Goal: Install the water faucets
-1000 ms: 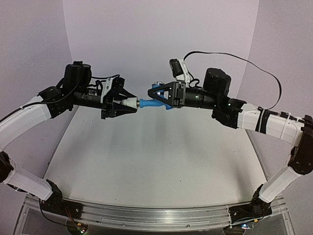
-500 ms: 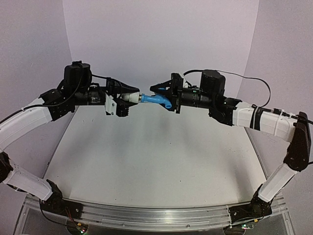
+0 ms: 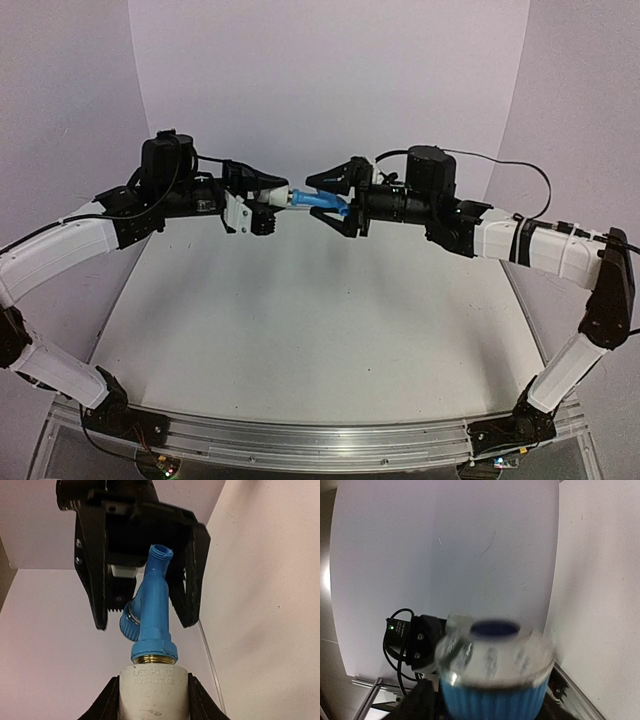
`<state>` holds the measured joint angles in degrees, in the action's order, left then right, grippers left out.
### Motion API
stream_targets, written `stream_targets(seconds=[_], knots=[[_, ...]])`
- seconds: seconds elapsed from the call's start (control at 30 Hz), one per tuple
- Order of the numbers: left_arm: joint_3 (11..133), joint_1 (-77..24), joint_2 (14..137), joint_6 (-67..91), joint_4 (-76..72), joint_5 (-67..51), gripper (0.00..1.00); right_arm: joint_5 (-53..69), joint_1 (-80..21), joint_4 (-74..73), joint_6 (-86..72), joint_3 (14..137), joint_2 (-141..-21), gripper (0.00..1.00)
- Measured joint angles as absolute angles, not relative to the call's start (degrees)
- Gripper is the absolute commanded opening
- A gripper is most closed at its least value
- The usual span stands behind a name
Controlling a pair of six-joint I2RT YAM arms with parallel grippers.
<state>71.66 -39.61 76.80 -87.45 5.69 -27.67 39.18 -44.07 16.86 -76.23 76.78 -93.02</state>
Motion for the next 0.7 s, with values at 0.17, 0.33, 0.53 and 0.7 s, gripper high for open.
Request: stream_targets(seconds=[0.17, 0.33, 0.53, 0.7], knots=[[71.7, -36.5, 78.6, -74.8, 5.0, -26.2, 0.00, 38.5, -43.1, 14.7, -70.9, 74.1, -89.7, 0.96], [71.5, -35.9, 78.5, -61.1, 3.2, -27.1, 0.00, 35.4, -38.2, 12.0, -62.7, 68.2, -80.9, 0.98], [70.0, -35.9, 78.1, -44.4, 2.3, -27.9, 0.00, 25.5, -35.2, 6.5, -47.2, 63.0, -68.5, 0.98], [68.5, -35.9, 78.1, -24.3, 2.5, -29.4, 0.00, 16.8, -35.4, 4.6, -33.1, 58.7, -59.7, 0.98]])
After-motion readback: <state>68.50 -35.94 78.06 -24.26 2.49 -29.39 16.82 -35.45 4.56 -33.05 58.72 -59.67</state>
